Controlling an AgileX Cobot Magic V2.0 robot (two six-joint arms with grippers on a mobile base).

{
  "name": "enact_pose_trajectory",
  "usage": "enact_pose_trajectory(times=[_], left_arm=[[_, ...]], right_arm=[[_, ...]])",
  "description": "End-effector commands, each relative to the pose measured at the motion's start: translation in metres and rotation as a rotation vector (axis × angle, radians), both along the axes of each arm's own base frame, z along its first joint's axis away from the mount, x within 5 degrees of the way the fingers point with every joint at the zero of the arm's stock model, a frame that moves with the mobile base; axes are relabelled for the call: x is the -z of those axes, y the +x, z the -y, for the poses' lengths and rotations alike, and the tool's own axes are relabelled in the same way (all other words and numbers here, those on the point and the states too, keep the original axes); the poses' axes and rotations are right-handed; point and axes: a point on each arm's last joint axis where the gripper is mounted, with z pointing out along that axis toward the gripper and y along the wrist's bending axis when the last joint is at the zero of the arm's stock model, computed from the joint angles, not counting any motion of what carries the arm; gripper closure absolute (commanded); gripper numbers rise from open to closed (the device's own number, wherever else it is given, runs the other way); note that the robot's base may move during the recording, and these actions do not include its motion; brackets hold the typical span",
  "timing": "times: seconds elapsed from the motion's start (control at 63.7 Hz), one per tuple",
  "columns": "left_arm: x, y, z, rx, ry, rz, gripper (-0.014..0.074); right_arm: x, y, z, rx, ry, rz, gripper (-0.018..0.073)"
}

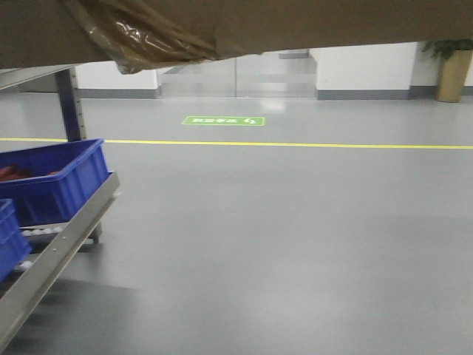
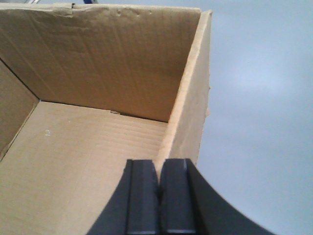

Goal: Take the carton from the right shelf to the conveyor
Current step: 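Hold the carton with both grippers while driving away from the shelf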

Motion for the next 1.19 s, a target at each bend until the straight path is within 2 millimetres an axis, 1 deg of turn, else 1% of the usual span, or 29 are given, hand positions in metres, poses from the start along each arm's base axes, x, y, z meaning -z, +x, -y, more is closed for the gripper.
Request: enact_pose_trajectory(times=[0.0, 1.177], left_arm=[[-0.0055, -0.0050, -0.0002, 0.014, -0.007, 0.034, 0.0613], [-0.0055, -0.0050, -0.0003, 0.013, -0.006, 0.035, 0.0613]], right_arm=[[-0.0066, 0.0006, 0.0049, 0.025, -0.014, 0.071, 0.0627], [-0.0066, 0.0006, 0.0049, 0.025, -0.014, 0.071, 0.0627]])
